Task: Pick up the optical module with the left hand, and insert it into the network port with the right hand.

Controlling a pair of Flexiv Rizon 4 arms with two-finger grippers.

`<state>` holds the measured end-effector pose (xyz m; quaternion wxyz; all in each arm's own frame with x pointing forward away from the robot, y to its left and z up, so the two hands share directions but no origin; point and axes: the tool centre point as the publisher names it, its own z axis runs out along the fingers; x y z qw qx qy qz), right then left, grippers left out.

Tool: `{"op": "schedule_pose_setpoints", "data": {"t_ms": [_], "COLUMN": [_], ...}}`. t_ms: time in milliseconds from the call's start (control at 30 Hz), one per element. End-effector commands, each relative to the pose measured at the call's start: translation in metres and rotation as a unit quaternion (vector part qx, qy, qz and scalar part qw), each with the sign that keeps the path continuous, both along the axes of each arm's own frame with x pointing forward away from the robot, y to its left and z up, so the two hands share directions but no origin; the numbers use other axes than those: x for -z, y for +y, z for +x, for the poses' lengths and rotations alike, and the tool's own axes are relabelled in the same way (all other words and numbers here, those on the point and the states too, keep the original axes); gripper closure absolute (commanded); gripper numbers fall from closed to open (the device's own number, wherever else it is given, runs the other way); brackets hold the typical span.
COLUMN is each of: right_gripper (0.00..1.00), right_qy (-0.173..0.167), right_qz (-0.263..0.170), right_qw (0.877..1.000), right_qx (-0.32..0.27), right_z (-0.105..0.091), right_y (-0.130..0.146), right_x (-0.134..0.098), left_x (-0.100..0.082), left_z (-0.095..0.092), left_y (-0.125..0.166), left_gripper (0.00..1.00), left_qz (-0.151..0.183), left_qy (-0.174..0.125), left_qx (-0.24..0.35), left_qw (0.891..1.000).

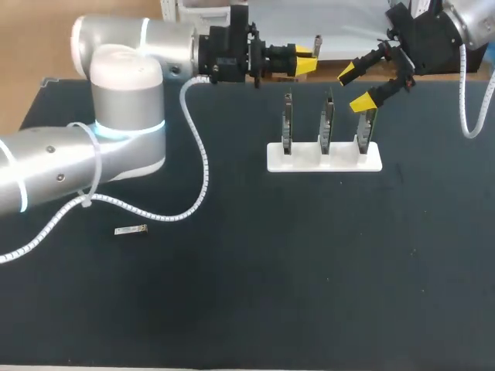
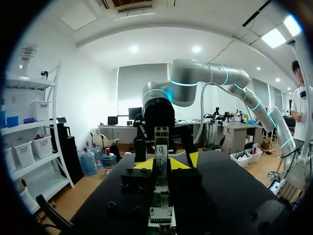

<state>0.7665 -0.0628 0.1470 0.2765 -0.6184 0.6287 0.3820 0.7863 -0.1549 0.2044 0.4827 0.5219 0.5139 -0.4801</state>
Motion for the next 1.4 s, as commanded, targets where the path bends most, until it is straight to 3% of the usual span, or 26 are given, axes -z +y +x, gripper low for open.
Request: {"op": "schedule_pose_setpoints", "data": {"t_ms": [33,800,1400], "right_gripper": [0.00,0.00,0.00], "right_qy": [-0.002,-0.002,-0.002], "right_qz": [0.000,0.000,0.000], "right_qw": [1.000,1.000,1.000], "right_qx": [0.002,0.002,0.002], "right_z": [-0.003,-0.003,-0.003], "right_y": [0.000,0.000,0.000], "right_x": [0.000,0.000,0.000], "left_x": [0.006,0.027,0.035], "left_z": [-0.006,-0.005,-0.009], "left_y": [-0.005,-0.039,-0.038], "left_gripper": [1.00,1.00,1.00], "left_qz": [-0.004,-0.004,-0.004], "left_qy": [0.000,0.020,0.031], "left_qx": [-0.019,0.029,0.030], "left_qw": [1.000,0.999,0.999]}}
